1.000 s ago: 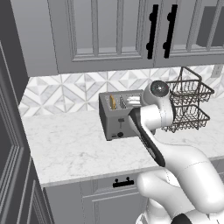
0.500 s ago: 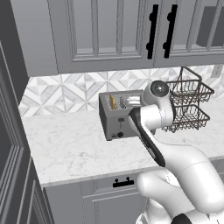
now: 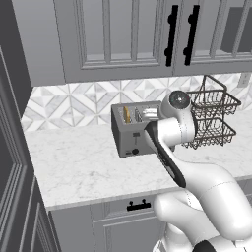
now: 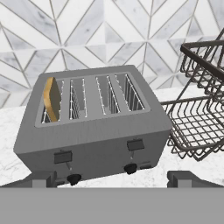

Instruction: Start the toaster. Once the lever pops up, take the bread to the plate on the dining counter.

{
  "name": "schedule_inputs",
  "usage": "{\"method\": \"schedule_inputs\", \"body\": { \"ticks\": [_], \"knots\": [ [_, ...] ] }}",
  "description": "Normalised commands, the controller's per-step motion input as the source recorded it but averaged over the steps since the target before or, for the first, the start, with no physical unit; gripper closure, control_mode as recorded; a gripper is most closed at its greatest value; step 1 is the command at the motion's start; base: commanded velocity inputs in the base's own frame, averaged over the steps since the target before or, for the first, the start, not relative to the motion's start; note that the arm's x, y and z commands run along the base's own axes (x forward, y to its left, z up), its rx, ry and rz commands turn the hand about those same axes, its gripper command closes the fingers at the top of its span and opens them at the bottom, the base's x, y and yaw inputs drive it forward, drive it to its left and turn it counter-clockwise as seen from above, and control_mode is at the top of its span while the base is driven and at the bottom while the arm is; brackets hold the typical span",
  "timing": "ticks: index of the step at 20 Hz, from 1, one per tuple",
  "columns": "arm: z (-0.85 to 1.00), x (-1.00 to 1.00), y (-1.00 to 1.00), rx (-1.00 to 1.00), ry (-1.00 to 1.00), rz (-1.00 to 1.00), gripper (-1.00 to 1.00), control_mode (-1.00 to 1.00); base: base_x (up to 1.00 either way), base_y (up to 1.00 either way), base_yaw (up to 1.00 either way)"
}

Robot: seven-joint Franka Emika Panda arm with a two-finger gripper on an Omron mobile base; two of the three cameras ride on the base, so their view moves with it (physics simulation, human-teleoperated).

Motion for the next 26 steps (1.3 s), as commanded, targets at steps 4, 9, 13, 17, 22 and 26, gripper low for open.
{"method": "schedule_inputs", "body": {
  "ticks": [4,9,13,17,22,26],
  "knots": [
    [0.00,0.00,0.00,0.00,0.00,0.00,-1.00,-1.00,0.00,0.00,0.00],
    [0.00,0.00,0.00,0.00,0.00,0.00,-1.00,-1.00,0.00,0.00,0.00],
    [0.00,0.00,0.00,0.00,0.00,0.00,-1.00,-1.00,0.00,0.00,0.00],
    [0.00,0.00,0.00,0.00,0.00,0.00,-1.00,-1.00,0.00,0.00,0.00],
    [0.00,0.00,0.00,0.00,0.00,0.00,-1.00,-1.00,0.00,0.00,0.00],
    [0.00,0.00,0.00,0.00,0.00,0.00,-1.00,-1.00,0.00,0.00,0.00]
  ]
}}
